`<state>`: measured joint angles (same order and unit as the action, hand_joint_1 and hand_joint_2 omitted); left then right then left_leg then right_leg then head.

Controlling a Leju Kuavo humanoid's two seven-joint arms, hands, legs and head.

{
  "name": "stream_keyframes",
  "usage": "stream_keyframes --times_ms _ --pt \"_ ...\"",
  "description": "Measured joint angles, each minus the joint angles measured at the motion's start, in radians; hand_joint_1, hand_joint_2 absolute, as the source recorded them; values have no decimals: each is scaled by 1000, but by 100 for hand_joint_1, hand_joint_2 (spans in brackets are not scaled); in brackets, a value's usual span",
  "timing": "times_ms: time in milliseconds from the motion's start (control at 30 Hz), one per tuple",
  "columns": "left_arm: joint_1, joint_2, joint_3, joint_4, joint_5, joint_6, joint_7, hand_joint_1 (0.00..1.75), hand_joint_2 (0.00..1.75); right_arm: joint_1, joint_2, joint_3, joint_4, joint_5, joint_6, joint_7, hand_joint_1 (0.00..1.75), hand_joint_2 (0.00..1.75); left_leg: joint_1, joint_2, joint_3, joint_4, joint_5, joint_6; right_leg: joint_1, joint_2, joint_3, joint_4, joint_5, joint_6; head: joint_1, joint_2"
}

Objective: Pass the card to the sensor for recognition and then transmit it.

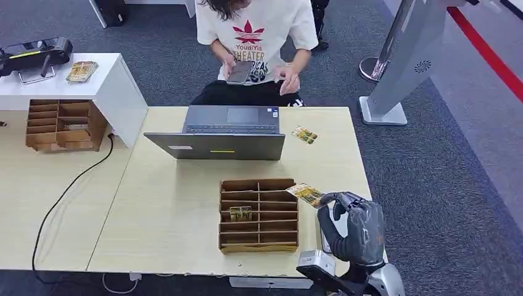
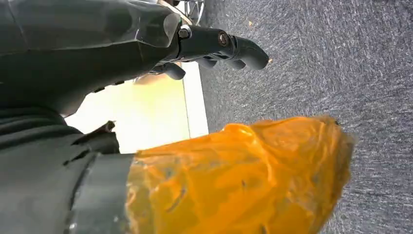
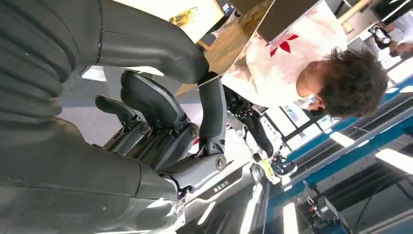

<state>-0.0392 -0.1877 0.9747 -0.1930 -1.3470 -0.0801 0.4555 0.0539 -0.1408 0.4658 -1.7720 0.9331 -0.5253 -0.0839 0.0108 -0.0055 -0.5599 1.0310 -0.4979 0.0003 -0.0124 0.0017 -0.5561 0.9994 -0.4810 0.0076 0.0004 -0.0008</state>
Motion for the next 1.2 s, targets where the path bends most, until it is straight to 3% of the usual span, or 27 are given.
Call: stream_keyframes --times_ms 467,700,1200 --pt "-1 0 0 0 -21 0 -3 0 0 -24 0 2 -5 1 -8 -12 175 175 0 0 0 0 0 0 0 0 0 0 0 0 0 0" --pt "-3 4 -1 0 -55 -5 -6 0 0 -145 23 7 42 -22 9 -11 175 175 0 0 0 0 1 -1 0 0 0 2 0 0 0 0" --pt "-8 26 -45 0 -135 -33 -22 0 0 -452 115 24 293 30 40 46 175 175 0 0 -1 0 2 -2 0 0 -2 4 0 -1 0 0"
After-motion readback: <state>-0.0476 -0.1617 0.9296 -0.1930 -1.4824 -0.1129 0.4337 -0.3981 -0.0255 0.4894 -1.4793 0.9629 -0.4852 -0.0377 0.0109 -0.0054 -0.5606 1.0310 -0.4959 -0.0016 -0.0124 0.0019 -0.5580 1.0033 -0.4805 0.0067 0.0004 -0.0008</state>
